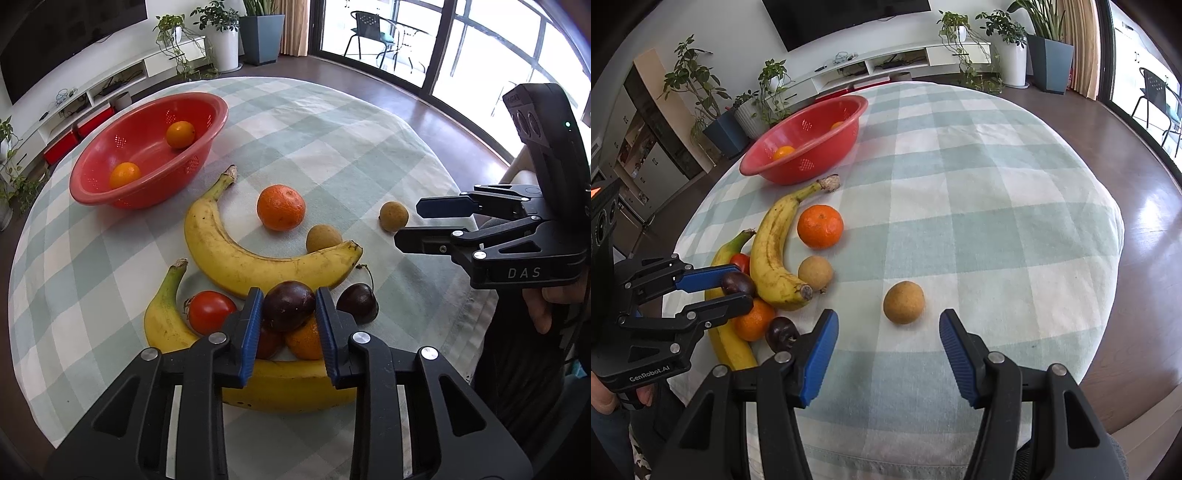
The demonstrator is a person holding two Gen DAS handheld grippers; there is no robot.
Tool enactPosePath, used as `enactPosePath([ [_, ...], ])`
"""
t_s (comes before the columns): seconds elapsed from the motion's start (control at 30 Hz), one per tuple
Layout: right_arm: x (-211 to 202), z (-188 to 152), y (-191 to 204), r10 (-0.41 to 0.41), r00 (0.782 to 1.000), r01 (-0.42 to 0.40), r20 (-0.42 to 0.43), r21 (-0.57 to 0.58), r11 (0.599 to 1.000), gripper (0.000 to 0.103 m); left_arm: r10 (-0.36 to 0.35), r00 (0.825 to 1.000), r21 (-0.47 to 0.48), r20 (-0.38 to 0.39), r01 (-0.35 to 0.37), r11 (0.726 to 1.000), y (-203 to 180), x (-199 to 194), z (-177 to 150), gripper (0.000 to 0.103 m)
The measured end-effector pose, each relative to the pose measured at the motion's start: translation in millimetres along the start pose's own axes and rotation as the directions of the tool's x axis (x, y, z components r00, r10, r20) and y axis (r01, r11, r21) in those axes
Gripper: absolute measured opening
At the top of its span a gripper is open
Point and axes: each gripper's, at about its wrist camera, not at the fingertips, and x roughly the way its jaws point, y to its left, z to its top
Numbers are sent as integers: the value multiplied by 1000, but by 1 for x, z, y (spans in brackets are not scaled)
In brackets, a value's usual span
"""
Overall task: Organize fruits
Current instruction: 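Lift the plum with the left tool while the right tool grasps the brown kiwi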
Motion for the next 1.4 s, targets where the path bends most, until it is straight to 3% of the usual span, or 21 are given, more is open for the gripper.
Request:
enactPosePath([
  [0.53,11,6,1,-19,1000,18,-22,-8,1000,58,-19,999,-38,40,20,999,7,-14,-12,27],
  [1.13,23,9,7,-42,998,41,-43,-31,999,57,-12,1000,-29,15,13,999,5,-12,-16,28],
  [1.4,23,8,4,-28,999,27,-43,-22,999,34,-8,1000,-26,21,9,1000,5,-14,-17,27],
])
